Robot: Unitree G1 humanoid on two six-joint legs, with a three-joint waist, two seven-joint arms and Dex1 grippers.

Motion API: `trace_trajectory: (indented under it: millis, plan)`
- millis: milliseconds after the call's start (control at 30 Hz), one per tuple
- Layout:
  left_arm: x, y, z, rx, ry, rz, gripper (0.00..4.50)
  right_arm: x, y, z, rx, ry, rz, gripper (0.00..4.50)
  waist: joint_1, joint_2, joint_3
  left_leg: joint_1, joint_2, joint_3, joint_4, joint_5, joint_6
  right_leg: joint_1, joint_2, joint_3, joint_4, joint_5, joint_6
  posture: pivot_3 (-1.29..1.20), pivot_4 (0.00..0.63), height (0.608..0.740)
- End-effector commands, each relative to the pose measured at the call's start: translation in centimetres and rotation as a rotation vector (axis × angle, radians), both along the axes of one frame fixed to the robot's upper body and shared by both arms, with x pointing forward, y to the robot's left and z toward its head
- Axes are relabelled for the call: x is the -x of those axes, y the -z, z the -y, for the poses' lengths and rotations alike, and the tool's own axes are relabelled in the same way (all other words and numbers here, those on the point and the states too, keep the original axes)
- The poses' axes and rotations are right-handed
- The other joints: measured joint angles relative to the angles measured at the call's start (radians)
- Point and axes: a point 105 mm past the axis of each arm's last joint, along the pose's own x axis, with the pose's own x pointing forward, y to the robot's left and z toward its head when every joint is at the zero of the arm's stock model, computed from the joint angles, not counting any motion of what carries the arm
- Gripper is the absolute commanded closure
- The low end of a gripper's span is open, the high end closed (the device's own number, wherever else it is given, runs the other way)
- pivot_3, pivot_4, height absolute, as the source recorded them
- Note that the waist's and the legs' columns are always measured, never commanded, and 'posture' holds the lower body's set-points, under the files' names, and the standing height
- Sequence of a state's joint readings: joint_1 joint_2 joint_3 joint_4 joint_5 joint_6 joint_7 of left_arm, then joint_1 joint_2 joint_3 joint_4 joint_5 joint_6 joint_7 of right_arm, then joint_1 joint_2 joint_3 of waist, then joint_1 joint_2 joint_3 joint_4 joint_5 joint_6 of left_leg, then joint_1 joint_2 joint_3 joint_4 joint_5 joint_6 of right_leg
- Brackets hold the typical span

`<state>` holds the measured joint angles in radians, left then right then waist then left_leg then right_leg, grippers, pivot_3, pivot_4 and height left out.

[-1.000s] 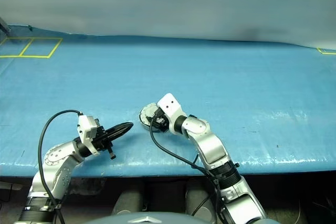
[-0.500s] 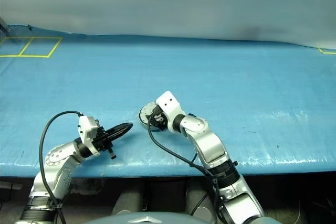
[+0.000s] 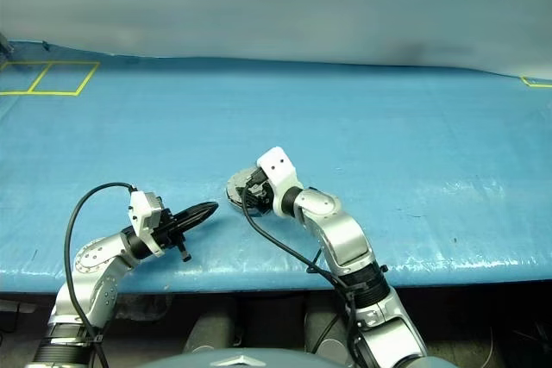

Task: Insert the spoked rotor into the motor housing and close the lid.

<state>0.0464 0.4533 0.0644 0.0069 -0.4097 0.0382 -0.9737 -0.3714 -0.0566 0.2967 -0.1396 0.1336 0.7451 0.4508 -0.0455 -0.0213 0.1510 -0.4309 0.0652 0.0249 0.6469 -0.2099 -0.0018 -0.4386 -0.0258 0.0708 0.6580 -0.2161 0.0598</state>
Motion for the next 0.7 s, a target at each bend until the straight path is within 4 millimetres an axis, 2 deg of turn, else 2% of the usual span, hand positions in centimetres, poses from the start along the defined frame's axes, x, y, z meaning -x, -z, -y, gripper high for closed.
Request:
trace_trajectory:
  millis: [33, 400, 700]
  plan:
    - [-0.1, -0.4, 0.0, 0.002, -0.006, 0.028, 4.5, -0.3, -1.7, -0.4, -0.025, 0.009, 0.05, 1.48, -0.001, 0.0, 0.0, 0.0, 0.0, 0.0, 0.0, 0.0, 0.0, 0.0, 0.0, 0.0, 0.0, 0.0, 0.0, 0.0, 0.15, 0.74]
    - [-0.1, -0.1, -0.3, -0.003, -0.022, 0.022, 4.5, -0.1, 0.3, -0.6, 0.083, 0.019, 0.061, 1.48, -0.011, 0.0, 0.0, 0.0, 0.0, 0.0, 0.0, 0.0, 0.0, 0.0, 0.0, 0.0, 0.0, 0.0, 0.0, 0.0, 0.15, 0.74]
    - [-0.2, -0.1, -0.4, -0.005, -0.032, 0.021, 4.5, -0.4, 0.9, -0.8, 0.123, 0.03, 0.073, 1.48, -0.016, 0.0, 0.0, 0.001, 0.0, 0.0, 0.0, 0.0, 0.0, 0.0, 0.0, 0.0, 0.0, 0.0, 0.0, 0.0, 0.15, 0.74]
